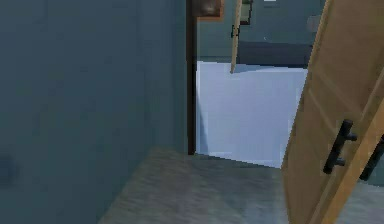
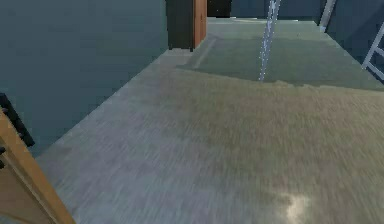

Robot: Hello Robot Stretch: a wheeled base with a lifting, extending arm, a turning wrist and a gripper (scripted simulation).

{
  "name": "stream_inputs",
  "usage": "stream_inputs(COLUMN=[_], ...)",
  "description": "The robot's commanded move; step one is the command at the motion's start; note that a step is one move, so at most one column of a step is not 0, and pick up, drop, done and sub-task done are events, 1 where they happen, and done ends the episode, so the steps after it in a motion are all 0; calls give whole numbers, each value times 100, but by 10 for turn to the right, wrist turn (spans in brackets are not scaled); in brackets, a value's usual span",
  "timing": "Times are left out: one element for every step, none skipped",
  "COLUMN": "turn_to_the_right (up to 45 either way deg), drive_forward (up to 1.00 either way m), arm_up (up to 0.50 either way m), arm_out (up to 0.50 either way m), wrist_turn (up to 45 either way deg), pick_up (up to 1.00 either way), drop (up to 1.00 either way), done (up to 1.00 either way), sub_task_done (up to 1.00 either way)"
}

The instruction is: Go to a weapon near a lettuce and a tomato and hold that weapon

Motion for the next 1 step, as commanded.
stream_inputs(turn_to_the_right=[180], drive_forward=[0], arm_up=[0], arm_out=[0], wrist_turn=[0], pick_up=[0], drop=[0], done=[0], sub_task_done=[0])
